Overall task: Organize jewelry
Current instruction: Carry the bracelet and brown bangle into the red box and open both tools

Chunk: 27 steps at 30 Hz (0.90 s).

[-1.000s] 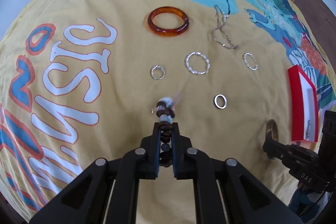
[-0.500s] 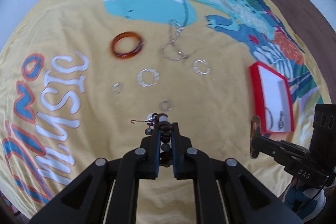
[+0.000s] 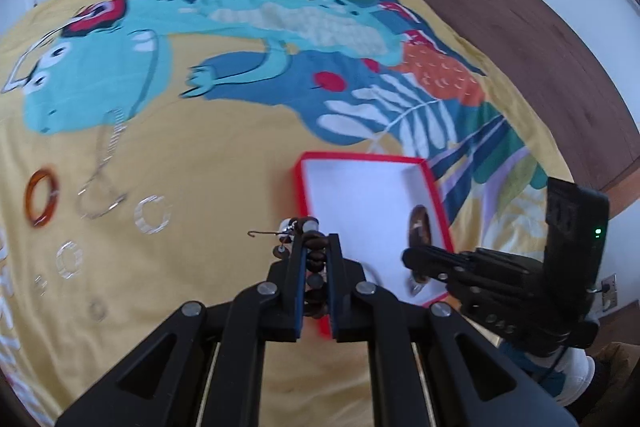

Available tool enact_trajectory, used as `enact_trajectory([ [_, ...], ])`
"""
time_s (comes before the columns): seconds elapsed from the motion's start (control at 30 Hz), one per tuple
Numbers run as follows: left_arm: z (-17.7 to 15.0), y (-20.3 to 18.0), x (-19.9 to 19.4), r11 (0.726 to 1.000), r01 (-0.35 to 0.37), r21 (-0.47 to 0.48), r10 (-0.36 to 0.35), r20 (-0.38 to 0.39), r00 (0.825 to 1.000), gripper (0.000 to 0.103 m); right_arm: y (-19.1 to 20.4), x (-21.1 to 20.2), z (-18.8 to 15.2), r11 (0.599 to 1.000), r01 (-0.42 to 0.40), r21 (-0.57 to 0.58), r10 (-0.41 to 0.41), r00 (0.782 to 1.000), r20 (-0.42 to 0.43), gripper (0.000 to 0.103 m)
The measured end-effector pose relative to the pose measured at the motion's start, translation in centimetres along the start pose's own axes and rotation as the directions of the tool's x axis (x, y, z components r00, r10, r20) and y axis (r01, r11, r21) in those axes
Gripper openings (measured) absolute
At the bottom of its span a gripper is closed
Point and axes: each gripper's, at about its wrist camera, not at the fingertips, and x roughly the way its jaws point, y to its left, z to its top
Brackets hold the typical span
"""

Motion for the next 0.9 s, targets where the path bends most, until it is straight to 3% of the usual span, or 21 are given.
enact_trajectory([
  [0.17,2.5,-3.4,5.2,0.999,0.029,0.012,-0.029,-0.008,1.0,0.008,-3.9,1.6,2.2,0.997,0.072,-0.031,-0.073,0.997,-0.012,0.008],
  [0.3,3.2,-4.0,9.4,1.0,-0.006,0.004,0.006,-0.036,0.999,0.008,-6.9,3.2,3.5,0.99,0.126,-0.067,-0.129,0.991,-0.031,0.008],
  [0.47,1.8,-3.8,13.4,0.998,-0.058,0.006,0.058,-0.104,0.993,0.008,-9.1,5.7,3.6,0.982,0.161,-0.097,-0.169,0.982,-0.081,0.008],
  [0.63,0.4,-3.5,14.4,0.997,-0.08,0.001,0.08,-0.135,0.988,0.008,-9.9,7.1,3.0,0.981,0.17,-0.098,-0.18,0.977,-0.112,0.008],
  [0.9,0.1,-3.4,13.9,0.994,-0.106,0.006,0.106,-0.116,0.988,0.013,-9.9,7.1,2.1,0.974,0.205,-0.099,-0.216,0.969,-0.118,0.013],
])
